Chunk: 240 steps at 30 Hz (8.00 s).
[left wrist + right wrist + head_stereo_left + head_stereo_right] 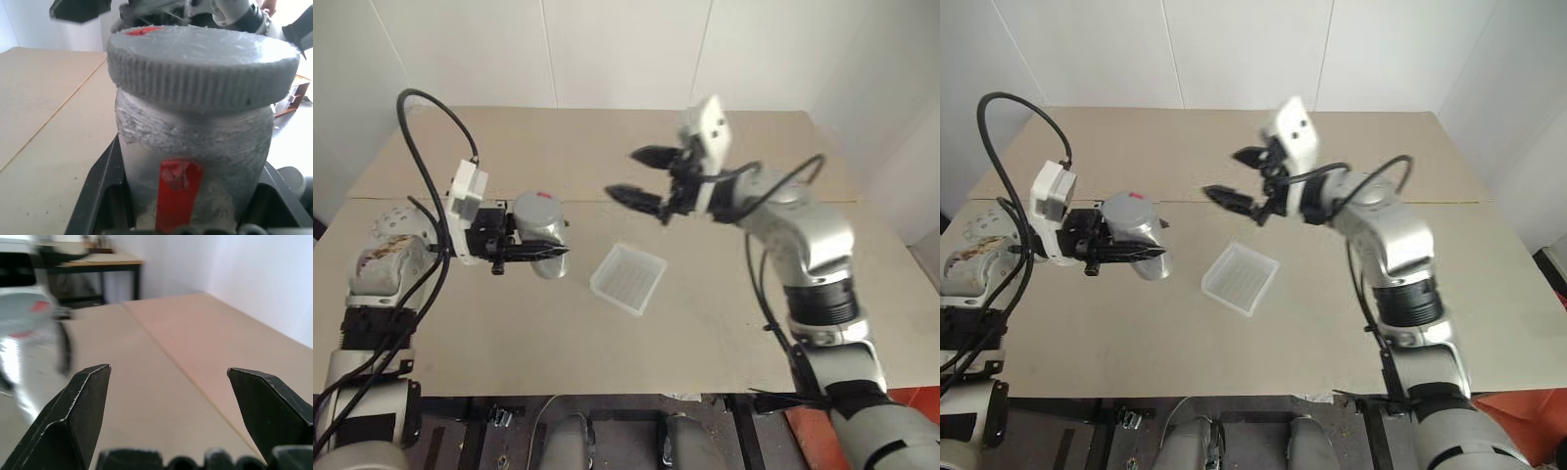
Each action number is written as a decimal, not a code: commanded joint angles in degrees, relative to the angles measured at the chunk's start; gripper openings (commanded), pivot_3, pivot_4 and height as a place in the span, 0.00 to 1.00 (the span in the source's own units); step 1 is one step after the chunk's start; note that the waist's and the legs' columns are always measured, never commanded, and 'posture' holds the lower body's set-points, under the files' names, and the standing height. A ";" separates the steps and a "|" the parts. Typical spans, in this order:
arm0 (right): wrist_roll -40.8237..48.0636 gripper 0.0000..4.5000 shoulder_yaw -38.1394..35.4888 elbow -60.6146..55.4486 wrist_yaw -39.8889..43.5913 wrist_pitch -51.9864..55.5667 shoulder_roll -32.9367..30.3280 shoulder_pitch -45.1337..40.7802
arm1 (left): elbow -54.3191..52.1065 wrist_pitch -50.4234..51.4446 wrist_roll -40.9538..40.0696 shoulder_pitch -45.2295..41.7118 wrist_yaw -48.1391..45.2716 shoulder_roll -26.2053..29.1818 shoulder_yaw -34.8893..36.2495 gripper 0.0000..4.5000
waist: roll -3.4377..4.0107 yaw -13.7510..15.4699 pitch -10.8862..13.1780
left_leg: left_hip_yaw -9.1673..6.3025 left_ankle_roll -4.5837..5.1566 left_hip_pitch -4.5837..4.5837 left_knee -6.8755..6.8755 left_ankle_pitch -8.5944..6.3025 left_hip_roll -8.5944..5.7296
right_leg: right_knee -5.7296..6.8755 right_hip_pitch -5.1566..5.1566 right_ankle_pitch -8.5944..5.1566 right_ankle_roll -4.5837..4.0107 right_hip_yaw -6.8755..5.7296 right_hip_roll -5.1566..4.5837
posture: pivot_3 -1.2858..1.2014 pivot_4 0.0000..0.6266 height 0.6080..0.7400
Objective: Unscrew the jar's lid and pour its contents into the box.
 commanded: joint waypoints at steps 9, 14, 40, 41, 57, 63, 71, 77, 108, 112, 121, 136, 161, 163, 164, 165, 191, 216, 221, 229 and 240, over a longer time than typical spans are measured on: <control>4.55 1.00 3.50 -11.01 3.35 0.37 5.32 -1.49 | 1.67 -2.79 1.76 -4.31 1.50 -5.10 -1.47 0.43 | 0.00 -0.07 0.00 | 0.01 0.00 -0.01 0.03 0.00 -0.02 | 0.01 0.00 0.00 0.00 0.03 0.00 | 0.52 0.24 1.00; 1.00 1.00 6.59 -7.57 -1.38 0.94 9.92 -5.26 | 3.69 -3.71 2.55 -6.32 0.67 -7.27 -2.44 0.43 | 0.00 -0.06 0.00 | 0.00 0.00 -0.02 0.05 0.00 -0.02 | 0.01 0.01 0.01 0.00 0.01 0.00 | 0.52 0.24 1.00; -0.52 1.00 4.60 -7.53 -0.02 2.85 2.94 -2.66 | 2.76 -3.37 1.77 -4.12 -0.83 -2.84 0.42 0.43 | 0.00 0.02 0.00 | -0.03 0.00 -0.05 0.05 0.00 -0.02 | 0.00 0.02 0.01 0.00 -0.03 -0.02 | 0.52 0.24 1.00; -0.41 1.00 4.35 -7.68 -0.03 2.86 2.67 -2.60 | 2.76 -3.40 1.83 -4.11 -0.83 -2.78 0.42 0.43 | 0.00 -0.02 0.00 | -0.03 0.00 -0.05 0.05 0.00 -0.02 | -0.01 0.02 0.01 0.00 -0.03 -0.02 | 0.52 0.24 1.00; -2.06 1.00 10.91 -7.68 -4.46 2.94 11.08 -6.51 | 2.83 -3.35 2.08 -5.59 0.18 -6.15 -1.20 0.43 | 0.00 -0.12 0.00 | -0.04 0.00 -0.03 0.05 0.00 -0.02 | 0.03 0.01 0.01 0.00 -0.03 0.00 | 0.52 0.24 1.00; -5.21 1.00 10.71 -3.25 -5.56 2.02 12.58 -8.40 | 2.28 -3.17 1.94 -5.26 0.11 -6.18 -1.06 0.43 | 0.00 0.02 0.00 | -0.05 0.00 -0.09 0.05 0.00 -0.03 | 0.02 0.01 0.01 0.00 -0.05 -0.02 | 0.52 0.24 1.00; -1.91 1.00 6.02 -6.82 -2.43 2.97 7.94 -5.05 | 1.26 -2.85 1.46 -3.80 -0.14 -4.70 -0.14 0.43 | 0.00 -0.02 0.00 | -0.07 0.00 -0.08 0.05 0.00 -0.03 | 0.01 0.02 0.01 0.00 -0.06 -0.02 | 0.52 0.24 1.00; -0.30 1.00 4.93 -9.21 -0.08 2.01 3.92 -2.65 | 1.33 -2.75 1.33 -3.79 -0.29 -4.05 -0.04 0.43 | 0.00 -0.04 0.00 | -0.07 0.00 -0.07 0.05 0.00 -0.02 | 0.00 0.02 0.01 0.00 -0.06 -0.02 | 0.52 0.24 1.00; -1.55 1.00 9.83 -4.28 1.16 4.14 11.66 -7.19 | 1.55 -3.93 2.30 -4.16 -0.87 -4.81 -0.92 0.43 | 0.00 -0.09 0.00 | -0.06 -0.01 -0.06 0.05 0.01 -0.02 | 0.02 0.01 0.01 0.00 -0.06 -0.01 | 0.52 0.24 1.00; -0.20 0.79 8.13 -3.88 0.56 5.39 12.71 -7.89 | 1.05 -3.94 2.19 -3.58 -0.83 -4.60 -0.70 0.43 | 0.00 -0.02 0.00 | -0.07 0.00 -0.07 0.05 0.00 -0.03 | 0.02 0.03 0.01 0.00 -0.07 -0.02 | 0.52 0.24 1.00; 7.33 0.61 0.20 -4.05 -1.96 11.42 13.94 -9.02 | 0.68 -4.26 2.51 -2.91 -0.58 -4.78 -1.08 0.43 | 0.00 -0.04 0.00 | -0.07 0.00 -0.07 0.05 0.01 -0.02 | 0.02 0.03 0.01 0.00 -0.07 -0.02 | 0.52 0.24 1.00; -9.18 0.61 -4.30 -8.13 -9.36 -2.56 -8.05 22.04 | 0.59 -8.26 5.10 -0.69 9.63 -7.00 1.17 0.43 | -0.01 0.52 0.00 | -0.07 0.00 -0.08 0.02 0.00 -0.06 | -0.08 0.04 0.01 0.01 -0.08 -0.05 | 0.52 0.24 1.00; 19.10 0.99 -6.95 -16.60 15.96 27.39 -26.23 13.97 | 20.86 -69.33 111.39 -26.51 115.69 -2.96 -39.41 0.43 | -0.05 2.31 0.02 | -0.09 0.13 -0.06 0.05 -0.08 -0.13 | -0.31 0.21 0.14 0.03 -0.14 -0.17 | 0.52 0.24 1.00; 19.35 0.99 -6.07 -16.14 16.13 27.49 -26.56 12.50 | 22.98 -66.20 118.18 -29.34 125.72 -3.72 -45.22 0.43 | -0.03 2.36 0.01 | -0.01 0.17 -0.10 0.05 -0.10 -0.20 | -0.31 0.17 0.17 0.12 -0.11 -0.25 | 0.52 0.24 1.00; 19.54 0.99 -5.90 -15.85 16.05 27.53 -26.47 11.93 | 24.13 -64.48 120.26 -30.14 129.93 -4.20 -47.15 0.43 | -0.03 2.35 0.01 | 0.03 0.20 -0.11 0.06 -0.12 -0.20 | -0.29 0.13 0.16 0.15 -0.07 -0.26 | 0.52 0.24 1.00; 19.75 0.99 -5.95 -15.71 15.74 27.47 -26.13 11.39 | 24.86 -62.85 122.84 -30.84 132.28 -4.57 -49.55 0.43 | -0.03 2.34 0.01 | 0.05 0.21 -0.12 0.06 -0.12 -0.20 | -0.29 0.11 0.16 0.16 -0.07 -0.26 | 0.52 0.24 1.00; 14.89 0.99 -7.80 -20.94 9.14 9.23 -20.56 20.25 | 12.12 -38.90 32.43 -7.23 72.43 -10.97 -19.03 0.43 | 0.02 1.18 -0.01 | 0.06 0.16 -0.31 0.29 -0.08 -0.08 | -0.07 -0.12 0.15 0.16 -0.12 -0.24 | 0.52 0.24 1.00; 14.53 1.00 -6.35 -20.93 5.02 8.98 -16.49 19.05 | -4.56 -14.31 17.52 18.38 59.24 -19.48 -3.33 0.79 | 0.04 1.31 -0.03 | -0.06 0.16 0.20 0.30 -0.09 -0.13 | -0.09 0.40 0.15 0.16 0.00 -0.15 | 0.52 0.24 1.00; 14.68 1.00 -7.11 -21.23 5.82 8.56 -17.49 20.24 | -18.66 -7.55 13.75 27.09 55.44 -12.81 1.29 1.00 | 0.04 0.89 -0.03 | -0.10 0.16 0.17 0.22 -0.09 -0.07 | -0.11 0.31 0.15 0.16 0.04 -0.14 | 0.52 0.24 1.00; 13.27 1.00 -9.73 -18.56 9.71 5.40 -21.69 24.11 | -40.80 4.64 -2.04 46.77 43.12 0.90 20.50 1.00 | 0.03 0.92 -0.03 | -0.19 0.15 0.37 0.07 -0.10 -0.04 | -0.11 0.30 0.12 0.14 0.28 -0.17 | 0.52 0.24 1.00; 9.52 1.00 -16.58 -16.21 13.94 -3.86 -26.96 33.70 | -36.19 3.27 -11.31 51.97 20.66 9.92 37.69 1.00 | 0.09 1.25 -0.06 | 0.30 0.13 0.54 0.00 -0.10 -0.04 | -0.13 0.32 -0.03 0.01 0.38 -0.08 | 0.52 0.24 1.00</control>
